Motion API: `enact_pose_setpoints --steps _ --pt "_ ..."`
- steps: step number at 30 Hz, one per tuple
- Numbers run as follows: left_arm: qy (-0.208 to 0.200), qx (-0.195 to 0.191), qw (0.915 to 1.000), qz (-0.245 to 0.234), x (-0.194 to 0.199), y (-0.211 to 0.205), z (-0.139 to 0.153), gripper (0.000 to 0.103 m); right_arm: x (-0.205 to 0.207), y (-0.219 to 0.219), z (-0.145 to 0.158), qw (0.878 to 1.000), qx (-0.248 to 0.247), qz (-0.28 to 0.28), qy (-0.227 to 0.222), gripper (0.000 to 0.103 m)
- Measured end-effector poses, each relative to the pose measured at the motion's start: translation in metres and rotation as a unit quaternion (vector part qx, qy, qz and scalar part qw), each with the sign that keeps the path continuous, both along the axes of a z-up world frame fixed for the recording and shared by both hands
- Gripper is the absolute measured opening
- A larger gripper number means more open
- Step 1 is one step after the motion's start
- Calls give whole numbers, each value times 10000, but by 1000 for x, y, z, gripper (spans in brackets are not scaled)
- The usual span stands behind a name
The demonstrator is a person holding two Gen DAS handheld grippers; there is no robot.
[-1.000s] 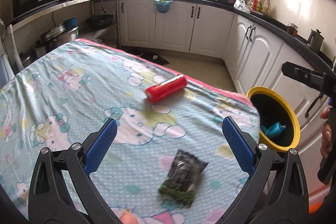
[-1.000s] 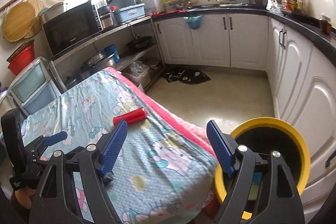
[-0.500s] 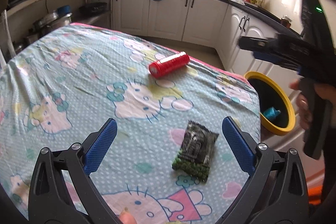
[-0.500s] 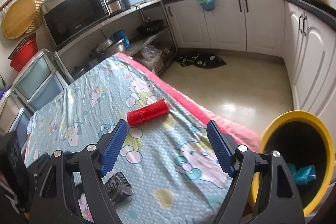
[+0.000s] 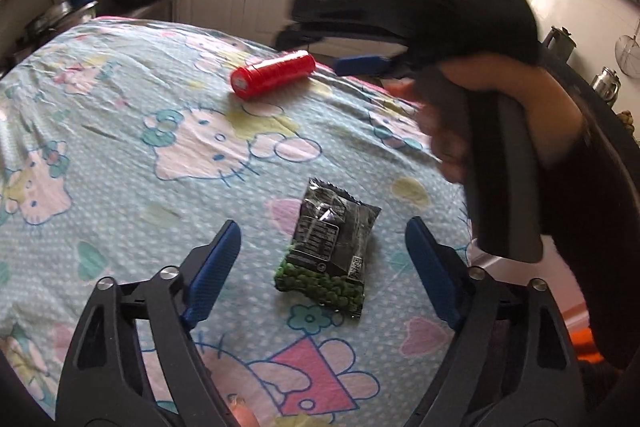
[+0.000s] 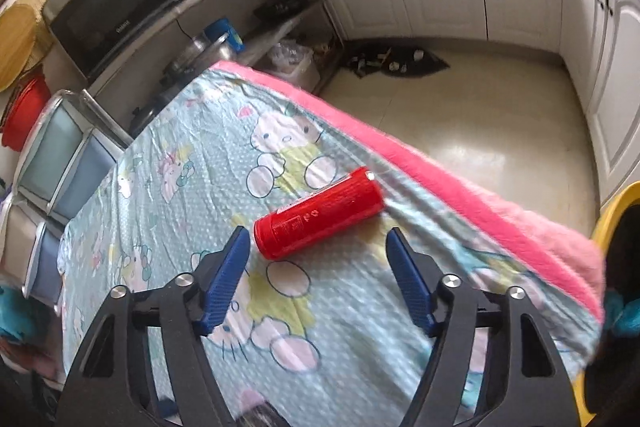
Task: Collect trash
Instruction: 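Grasp the black-green snack bag with the left tool while the right tool grasps the red cylinder, then carry the snack bag and red cylinder over the yellow bin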
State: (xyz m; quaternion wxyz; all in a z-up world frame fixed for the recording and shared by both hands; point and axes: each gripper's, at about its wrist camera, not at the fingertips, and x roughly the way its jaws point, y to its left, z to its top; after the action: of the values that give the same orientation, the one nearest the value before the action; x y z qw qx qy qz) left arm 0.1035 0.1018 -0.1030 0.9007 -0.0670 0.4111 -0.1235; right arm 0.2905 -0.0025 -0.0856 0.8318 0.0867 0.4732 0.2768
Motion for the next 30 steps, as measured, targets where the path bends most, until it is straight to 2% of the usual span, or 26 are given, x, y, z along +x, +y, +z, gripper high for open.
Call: enact_pose_setpoints --steps 6,8,12,16,21,30 --pt "163 26 9998 -87 7 -4 -10 63 23 19 -19 9985 -30 -244 494 58" --pt "181 53 9998 -86 10 -5 -11 62 30 22 -25 9970 95 -356 684 56" --pt "204 77 9997 -81 13 -8 -11 54 41 34 -28 9960 52 -477 757 53" --pt "254 131 9996 -57 18 -10 -13 44 45 47 -28 9973 -88 -325 653 42" --pt "277 135 9995 -46 23 -12 -15 34 36 57 -28 9990 -279 145 316 36" --pt "280 36 9996 40 21 -6 -14 26 4 28 -25 9978 -295 591 -19 29"
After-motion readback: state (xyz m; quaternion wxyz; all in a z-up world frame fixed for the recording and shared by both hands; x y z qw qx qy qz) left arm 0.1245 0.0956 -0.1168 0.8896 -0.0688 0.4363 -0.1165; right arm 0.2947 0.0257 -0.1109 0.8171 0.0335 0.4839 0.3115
